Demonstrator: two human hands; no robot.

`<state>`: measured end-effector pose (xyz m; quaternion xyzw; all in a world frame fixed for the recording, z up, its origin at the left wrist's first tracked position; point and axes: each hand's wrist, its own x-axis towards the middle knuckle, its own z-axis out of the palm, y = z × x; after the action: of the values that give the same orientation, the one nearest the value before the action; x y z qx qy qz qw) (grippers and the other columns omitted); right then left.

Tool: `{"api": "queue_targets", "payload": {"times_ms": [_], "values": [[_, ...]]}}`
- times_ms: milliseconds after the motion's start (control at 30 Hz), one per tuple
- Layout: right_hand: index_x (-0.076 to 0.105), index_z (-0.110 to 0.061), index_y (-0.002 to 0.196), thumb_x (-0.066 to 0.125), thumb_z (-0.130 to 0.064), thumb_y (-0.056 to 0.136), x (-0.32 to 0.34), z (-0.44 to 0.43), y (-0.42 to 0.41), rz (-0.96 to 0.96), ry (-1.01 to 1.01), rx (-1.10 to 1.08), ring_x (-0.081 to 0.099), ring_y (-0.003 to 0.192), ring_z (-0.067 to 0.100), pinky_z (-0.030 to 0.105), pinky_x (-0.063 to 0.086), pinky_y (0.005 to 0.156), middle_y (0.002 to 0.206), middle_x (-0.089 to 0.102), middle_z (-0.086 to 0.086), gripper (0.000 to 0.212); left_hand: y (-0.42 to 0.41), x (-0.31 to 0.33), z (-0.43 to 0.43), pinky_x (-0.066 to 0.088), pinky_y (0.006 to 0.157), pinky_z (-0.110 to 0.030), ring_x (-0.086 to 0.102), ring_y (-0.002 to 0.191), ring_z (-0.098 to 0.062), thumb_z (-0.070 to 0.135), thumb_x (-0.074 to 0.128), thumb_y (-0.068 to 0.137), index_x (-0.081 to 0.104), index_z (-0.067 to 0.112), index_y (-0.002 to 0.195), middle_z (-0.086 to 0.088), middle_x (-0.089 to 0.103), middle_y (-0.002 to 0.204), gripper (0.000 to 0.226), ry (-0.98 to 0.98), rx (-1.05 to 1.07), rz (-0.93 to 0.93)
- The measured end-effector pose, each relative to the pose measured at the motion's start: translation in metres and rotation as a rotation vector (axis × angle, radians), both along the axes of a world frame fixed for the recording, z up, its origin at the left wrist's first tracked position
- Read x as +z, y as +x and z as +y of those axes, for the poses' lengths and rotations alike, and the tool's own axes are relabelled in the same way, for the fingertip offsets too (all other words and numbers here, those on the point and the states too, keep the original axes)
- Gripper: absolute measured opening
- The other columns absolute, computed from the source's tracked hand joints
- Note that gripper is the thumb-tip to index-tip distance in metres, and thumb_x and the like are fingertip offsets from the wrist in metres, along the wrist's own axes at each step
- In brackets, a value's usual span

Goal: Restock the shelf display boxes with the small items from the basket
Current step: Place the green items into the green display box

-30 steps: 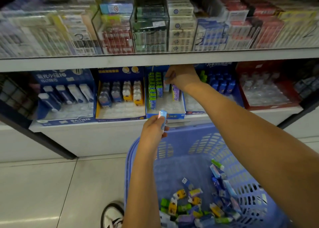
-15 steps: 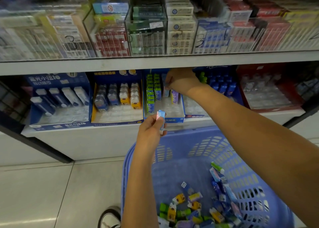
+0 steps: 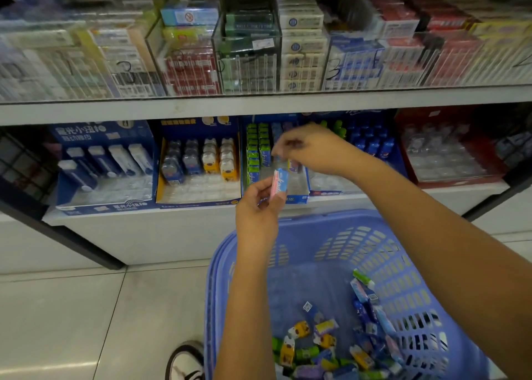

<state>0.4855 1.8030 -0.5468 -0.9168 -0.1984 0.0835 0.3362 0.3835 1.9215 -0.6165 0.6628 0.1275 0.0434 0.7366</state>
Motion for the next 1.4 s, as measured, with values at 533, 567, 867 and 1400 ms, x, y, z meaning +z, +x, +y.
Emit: {"api": "queue_targets", "payload": {"times_ms": [533, 567, 867, 1400], "values": [[0.067, -0.007, 0.102, 0.067, -0.010, 0.085, -0.009, -0.006, 0.011, -0.194, 0.149, -0.181, 0.060, 0.087, 0.014, 0.008, 0.045, 0.070, 0.099, 0.068, 0.008, 0.017, -0.006, -0.015, -0.021, 0.022, 0.107, -0.013, 0.028, 0.140, -0.014, 0.020, 0.052, 0.096, 0.037, 0.011, 0.144, -0.001, 0.030, 0.153, 0.051, 0.754, -0.075, -0.042], [0.067, -0.008, 0.105, 0.066, -0.012, 0.086, -0.011, -0.003, 0.015, -0.211, 0.073, -0.156, 0.059, 0.088, 0.014, 0.010, 0.042, 0.071, 0.102, 0.068, 0.007, 0.019, -0.006, -0.017, -0.022, 0.020, 0.105, -0.010, 0.027, 0.140, -0.014, 0.018, 0.054, 0.095, 0.037, 0.010, 0.144, -0.001, 0.029, 0.152, 0.052, 0.794, -0.075, -0.041], [0.067, -0.027, 0.106, 0.061, -0.031, 0.088, -0.021, 0.012, 0.035, -0.244, -0.423, -0.155, 0.043, 0.121, 0.026, 0.035, 0.031, 0.094, 0.118, 0.062, 0.000, 0.020, 0.002, -0.020, -0.016, 0.024, 0.106, -0.014, 0.033, 0.134, -0.014, 0.014, 0.057, 0.092, 0.046, 0.010, 0.137, -0.002, 0.041, 0.141, 0.047, 0.813, -0.051, -0.060], [0.073, -0.010, 0.079, 0.069, -0.020, 0.082, -0.019, -0.030, -0.047, -0.136, -0.017, -0.142, 0.053, 0.061, -0.003, 0.003, 0.038, 0.057, 0.070, 0.066, -0.002, 0.011, -0.010, -0.042, -0.031, 0.047, 0.068, -0.036, 0.062, 0.076, -0.026, 0.018, 0.047, 0.096, 0.065, 0.003, 0.084, -0.013, 0.068, 0.084, 0.026, 0.671, -0.102, -0.051]]}}
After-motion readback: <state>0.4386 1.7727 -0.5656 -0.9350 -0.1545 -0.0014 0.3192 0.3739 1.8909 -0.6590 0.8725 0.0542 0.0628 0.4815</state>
